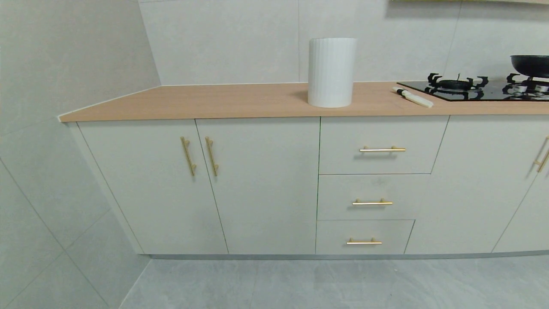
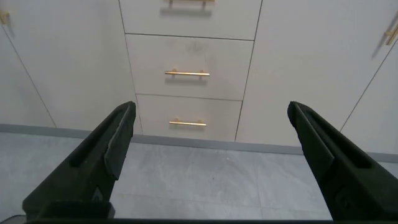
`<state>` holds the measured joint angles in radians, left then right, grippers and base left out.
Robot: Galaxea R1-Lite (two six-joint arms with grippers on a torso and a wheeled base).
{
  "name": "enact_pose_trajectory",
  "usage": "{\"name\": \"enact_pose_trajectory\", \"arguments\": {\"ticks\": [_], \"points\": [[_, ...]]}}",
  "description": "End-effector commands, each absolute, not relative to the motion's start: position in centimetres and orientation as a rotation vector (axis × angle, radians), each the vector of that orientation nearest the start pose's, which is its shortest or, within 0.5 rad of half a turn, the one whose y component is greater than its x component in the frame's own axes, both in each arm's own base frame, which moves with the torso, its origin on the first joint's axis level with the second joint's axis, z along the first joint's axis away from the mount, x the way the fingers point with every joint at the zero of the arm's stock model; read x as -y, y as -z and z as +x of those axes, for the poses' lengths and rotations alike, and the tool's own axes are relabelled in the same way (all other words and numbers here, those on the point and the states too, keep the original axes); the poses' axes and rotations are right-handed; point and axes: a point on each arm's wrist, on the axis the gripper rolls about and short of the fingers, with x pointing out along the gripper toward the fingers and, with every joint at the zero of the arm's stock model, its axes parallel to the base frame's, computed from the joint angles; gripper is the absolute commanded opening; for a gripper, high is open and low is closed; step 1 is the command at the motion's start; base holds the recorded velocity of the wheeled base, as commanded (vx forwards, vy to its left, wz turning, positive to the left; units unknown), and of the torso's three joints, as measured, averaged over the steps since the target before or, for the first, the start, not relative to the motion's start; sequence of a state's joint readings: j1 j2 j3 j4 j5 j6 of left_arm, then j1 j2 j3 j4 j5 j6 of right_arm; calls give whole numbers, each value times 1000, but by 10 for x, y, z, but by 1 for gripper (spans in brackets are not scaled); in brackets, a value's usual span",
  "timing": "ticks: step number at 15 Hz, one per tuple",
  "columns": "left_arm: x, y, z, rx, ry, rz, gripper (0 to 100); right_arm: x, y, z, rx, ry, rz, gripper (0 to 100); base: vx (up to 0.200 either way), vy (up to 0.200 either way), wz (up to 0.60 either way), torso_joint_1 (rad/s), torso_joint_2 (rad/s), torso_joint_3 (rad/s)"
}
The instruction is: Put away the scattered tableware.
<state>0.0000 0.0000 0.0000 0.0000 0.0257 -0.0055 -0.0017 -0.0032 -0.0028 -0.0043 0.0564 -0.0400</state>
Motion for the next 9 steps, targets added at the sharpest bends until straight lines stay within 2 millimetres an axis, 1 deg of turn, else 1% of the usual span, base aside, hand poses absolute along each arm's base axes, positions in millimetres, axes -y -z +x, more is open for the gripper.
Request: {"name": "enact_pose_trajectory", "arguments": {"ticks": [1,9], "points": [[-1,-75,-23,0,-26,-6,100,-1,-75,-23,-2,-55,-40,100,0,0,0,0,0,0],[-1,-75,-23,0,-26,-6,100,-1,-75,-23,0,-51,-12,100,0,0,0,0,0,0]]}}
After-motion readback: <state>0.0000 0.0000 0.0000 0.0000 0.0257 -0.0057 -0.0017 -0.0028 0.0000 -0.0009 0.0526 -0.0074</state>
